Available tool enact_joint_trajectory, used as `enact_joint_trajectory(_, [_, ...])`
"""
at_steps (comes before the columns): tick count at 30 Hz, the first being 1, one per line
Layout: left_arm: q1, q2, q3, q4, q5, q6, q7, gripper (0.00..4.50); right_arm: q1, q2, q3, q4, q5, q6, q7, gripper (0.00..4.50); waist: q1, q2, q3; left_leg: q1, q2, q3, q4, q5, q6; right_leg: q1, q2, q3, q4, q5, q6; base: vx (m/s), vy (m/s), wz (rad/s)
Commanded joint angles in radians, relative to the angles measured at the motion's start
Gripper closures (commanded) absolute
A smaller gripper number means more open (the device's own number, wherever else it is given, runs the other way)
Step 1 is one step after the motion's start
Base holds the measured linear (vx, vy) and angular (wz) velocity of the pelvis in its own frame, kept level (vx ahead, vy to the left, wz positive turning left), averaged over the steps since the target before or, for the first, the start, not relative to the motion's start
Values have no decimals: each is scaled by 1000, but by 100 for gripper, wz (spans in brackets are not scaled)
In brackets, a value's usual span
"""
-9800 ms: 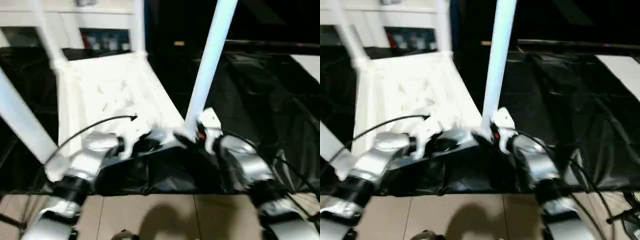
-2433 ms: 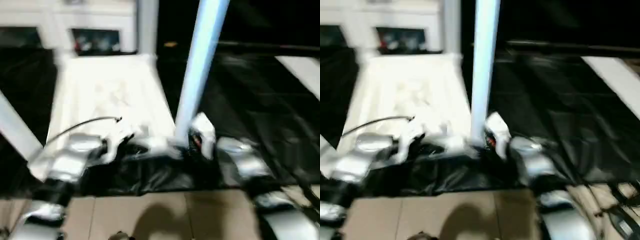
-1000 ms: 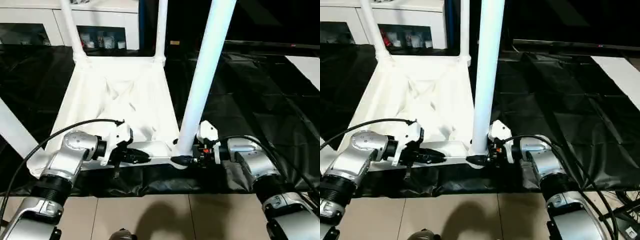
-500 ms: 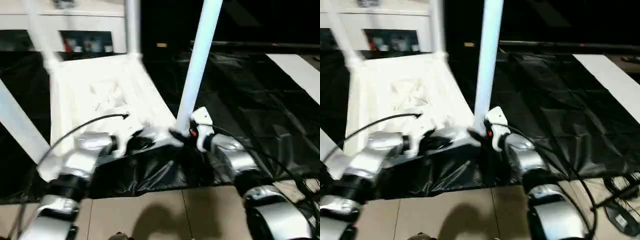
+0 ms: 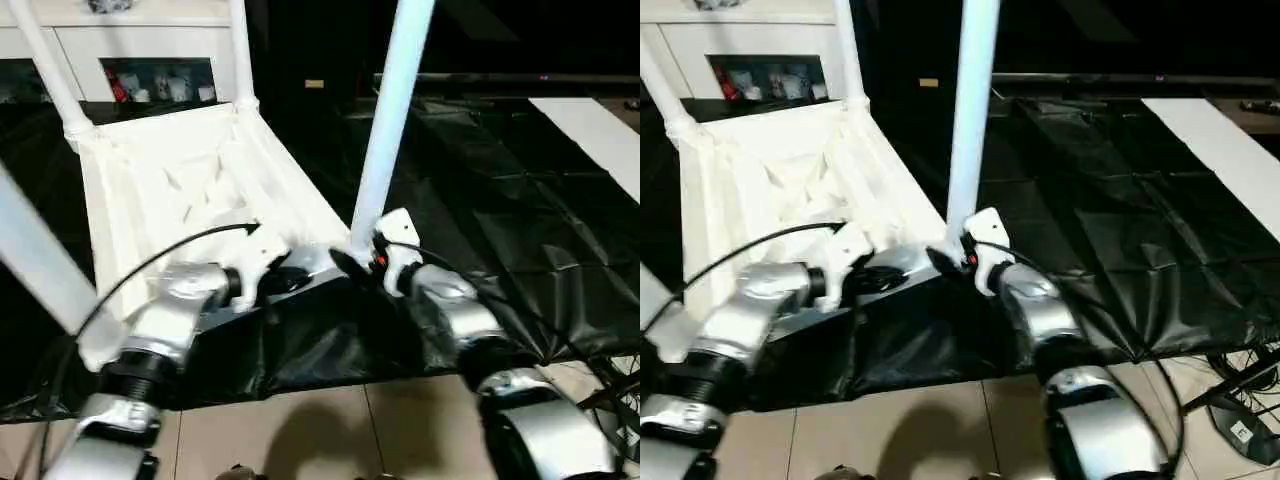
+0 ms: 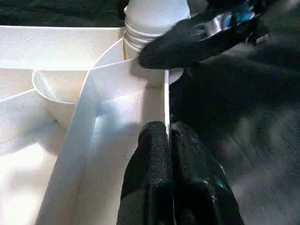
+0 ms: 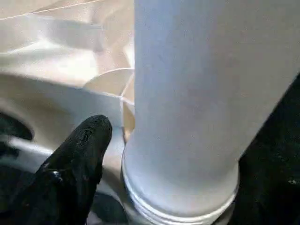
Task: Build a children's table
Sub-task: Rotate leg to tighten
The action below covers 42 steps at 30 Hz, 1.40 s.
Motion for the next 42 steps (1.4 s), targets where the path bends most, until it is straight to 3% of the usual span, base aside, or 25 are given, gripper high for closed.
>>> enact_joint_trajectory(1, [-18,-26,-36,-28,-45,-46,-47,450,18,35,99,-32,-22,-22,160,68,5,5,-68,9,100,-52,-67,-145,52,50,-113,81,-67,-151,-223,0,0,0])
enact_joint_trajectory(5, [-28,-1,-27,-9,-60,-54,-96,450,35,-8,119,-68,-8,-25,278,68,11,7,-68,11,104,-50,-66,-147,56,48,-112,78,-65,-147,-238,0,0,0])
enact_joint_trajectory(12, [-39,45,-29,19,-90,-67,-211,450,77,-84,160,-163,46,33,557,68,32,5,-66,13,106,-49,-65,-160,57,45,-114,80,-69,-190,-227,0,0,0])
enact_joint_trajectory(19, [-40,63,-35,36,-99,-73,-268,450,125,-128,211,-247,58,93,701,117,44,3,-66,15,107,-51,-67,-179,39,43,-116,80,-72,-233,-212,0,0,0])
enact_joint_trajectory(25, [-42,63,-33,53,-90,-91,-259,450,140,-127,213,-271,47,105,701,162,49,1,-68,15,107,-52,-67,-167,30,43,-117,79,-72,-244,-202,0,0,0])
enact_joint_trajectory(28, [-47,53,-27,64,-80,-100,-215,450,135,-114,201,-260,37,103,645,176,50,1,-67,13,105,-51,-66,-162,34,43,-117,79,-73,-236,-204,0,0,0])
enact_joint_trajectory(30, [-51,24,-15,65,-63,-88,-121,450,104,-67,155,-187,10,106,469,178,48,0,-64,13,104,-53,-68,-176,26,42,-118,79,-78,-268,-197,0,0,0])
enact_joint_trajectory(31, [-51,22,-14,64,-62,-87,-116,450,102,-64,152,-182,9,107,458,180,42,3,-57,17,105,-56,-72,-219,9,35,-120,80,-86,-332,-193,0,0,0])
enact_joint_trajectory(32, [-49,-4,-8,54,-55,-76,-63,450,72,-29,120,-120,-10,110,309,181,39,0,-55,19,103,-59,-73,-246,-1,37,-122,78,-92,-386,-181,0,0,0])
enact_joint_trajectory(33, [-49,-4,-8,54,-55,-76,-63,450,72,-29,120,-120,-10,110,309,181,28,0,-52,23,104,-66,-76,-287,-26,36,-127,78,-99,-470,-166,0,0,0])
enact_joint_trajectory(35, [-44,-20,-8,40,-50,-71,-35,450,57,-7,101,-88,-19,121,220,182,11,0,-50,25,102,-75,-78,-331,-35,38,-130,75,-113,-571,-124,0,0,0])
enact_joint_trajectory(38, [-24,-68,-15,-11,-31,-32,46,450,23,52,60,-21,-20,141,28,183,-3,1,-53,30,105,-77,-82,-353,-48,32,-125,77,-110,-542,-127,0,0,0])
enact_joint_trajectory(39, [-18,-82,-18,-28,-27,-19,65,450,13,69,53,-3,-27,141,-35,183,-9,1,-54,25,104,-78,-83,-346,-50,36,-126,77,-107,-517,-136,0,0,0])
enact_joint_trajectory(40, [-14,-94,-20,-42,-21,-9,89,450,6,84,51,13,-35,140,-78,183,-12,-8,-56,21,105,-76,-82,-329,-46,37,-126,78,-105,-491,-141,0,0,0])
enact_joint_trajectory(42, [0,-123,-28,-83,-15,20,126,450,-12,125,45,47,-47,128,-146,183,-13,-3,-57,23,104,-71,-79,-306,-36,34,-128,83,-102,-452,-153,0,0,0])
